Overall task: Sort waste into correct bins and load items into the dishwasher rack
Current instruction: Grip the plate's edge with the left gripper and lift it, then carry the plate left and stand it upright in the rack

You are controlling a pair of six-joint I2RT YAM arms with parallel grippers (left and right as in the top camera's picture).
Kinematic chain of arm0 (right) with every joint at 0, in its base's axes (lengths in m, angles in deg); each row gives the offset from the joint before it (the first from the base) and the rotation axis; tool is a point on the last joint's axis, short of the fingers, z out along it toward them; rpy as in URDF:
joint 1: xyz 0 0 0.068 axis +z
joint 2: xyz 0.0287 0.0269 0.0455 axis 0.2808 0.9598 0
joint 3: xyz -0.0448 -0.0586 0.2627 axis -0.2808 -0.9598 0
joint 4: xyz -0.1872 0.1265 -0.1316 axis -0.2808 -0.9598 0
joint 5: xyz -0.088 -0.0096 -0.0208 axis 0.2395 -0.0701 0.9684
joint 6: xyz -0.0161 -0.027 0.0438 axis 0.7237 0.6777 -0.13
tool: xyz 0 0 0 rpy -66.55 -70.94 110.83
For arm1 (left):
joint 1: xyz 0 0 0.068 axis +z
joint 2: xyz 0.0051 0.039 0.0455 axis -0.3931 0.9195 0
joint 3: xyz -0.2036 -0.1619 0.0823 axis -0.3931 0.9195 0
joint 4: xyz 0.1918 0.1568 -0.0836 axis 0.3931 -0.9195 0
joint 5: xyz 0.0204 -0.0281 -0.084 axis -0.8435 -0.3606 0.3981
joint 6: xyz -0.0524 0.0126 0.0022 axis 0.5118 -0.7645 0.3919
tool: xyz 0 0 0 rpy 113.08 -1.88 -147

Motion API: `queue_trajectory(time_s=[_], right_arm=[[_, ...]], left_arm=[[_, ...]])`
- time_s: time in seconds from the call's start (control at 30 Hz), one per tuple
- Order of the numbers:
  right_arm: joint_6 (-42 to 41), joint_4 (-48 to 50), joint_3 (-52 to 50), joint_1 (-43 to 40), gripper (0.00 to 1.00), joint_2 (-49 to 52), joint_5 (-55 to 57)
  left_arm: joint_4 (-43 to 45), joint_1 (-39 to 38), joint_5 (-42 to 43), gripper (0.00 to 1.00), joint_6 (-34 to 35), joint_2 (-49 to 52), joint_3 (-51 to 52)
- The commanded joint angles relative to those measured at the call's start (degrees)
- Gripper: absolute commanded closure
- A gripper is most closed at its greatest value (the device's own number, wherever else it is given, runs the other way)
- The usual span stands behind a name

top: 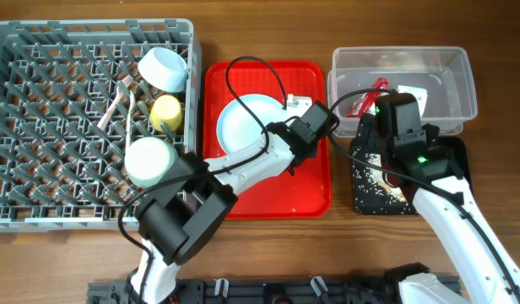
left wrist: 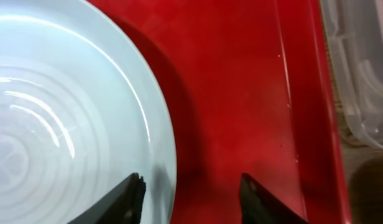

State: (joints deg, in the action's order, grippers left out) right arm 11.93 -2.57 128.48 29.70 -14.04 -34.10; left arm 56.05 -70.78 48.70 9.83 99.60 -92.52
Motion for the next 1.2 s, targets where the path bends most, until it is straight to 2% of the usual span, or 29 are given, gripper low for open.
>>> queue_trajectory(time_s=[0.0,0.13,0.23,0.3,0.43,0.57,0.7,0.77,0.83,0.87,0.93,1.0,1.17], right_arm=[[0.02,0.11,0.52,-0.09,0.0,0.11,0.94],[0.02,0.11,0.52,-0.09,0.0,0.11,0.94],[0.02,0.11,0.52,-0.09,0.0,0.11,0.94],[0.02,0.11,0.52,-0.09,0.0,0.11,0.94],[0.02,0.11,0.52,-0.09,0.0,0.11,0.94],[0.02,0.11,0.52,-0.09,0.0,0.11,0.94],[0.02,0.11,0.52,-0.09,0.0,0.11,0.94],[0.02,0.11,0.52,-0.09,0.0,0.11,0.94],[0.0,0.11,0.52,-0.09,0.0,0.11,0.94],[0.02,0.11,0.52,-0.09,0.0,0.11,0.94],[0.02,0.11,0.52,-0.07,0.0,0.11,0.94],[0.02,0.11,0.52,-0.09,0.0,0.11,0.94],[0.04,0.13,0.52,-0.09,0.0,0.11,0.94]], left_arm=[[0.24,0.31,0.28,0.59,0.33,2.27,0.11],[0.11,0.31,0.24,0.75,0.24,2.27,0.09],[-0.33,0.28,0.09,0.95,0.02,2.14,0.09],[-0.7,0.28,-0.07,0.96,0.02,1.62,0.09],[-3.39,0.28,-5.73,0.96,0.02,-5.05,0.09],[-3.15,1.51,-2.71,0.96,-1.88,-15.37,0.07],[-6.64,9.4,14.21,0.96,-11.13,-29.55,0.07],[-10.64,16.15,17.49,0.96,-14.53,-36.15,0.07],[-16.15,26.64,20.74,0.96,-15.19,-42.53,0.07],[-19.08,34.93,26.91,0.96,-18.67,-45.16,0.07],[-21.68,44.3,37.29,0.96,-23.41,-45.86,0.07],[-24.48,55.56,53.88,0.96,-30.32,-44.04,0.09],[-26.08,70.38,80.35,0.96,-40.65,-33.0,0.09]])
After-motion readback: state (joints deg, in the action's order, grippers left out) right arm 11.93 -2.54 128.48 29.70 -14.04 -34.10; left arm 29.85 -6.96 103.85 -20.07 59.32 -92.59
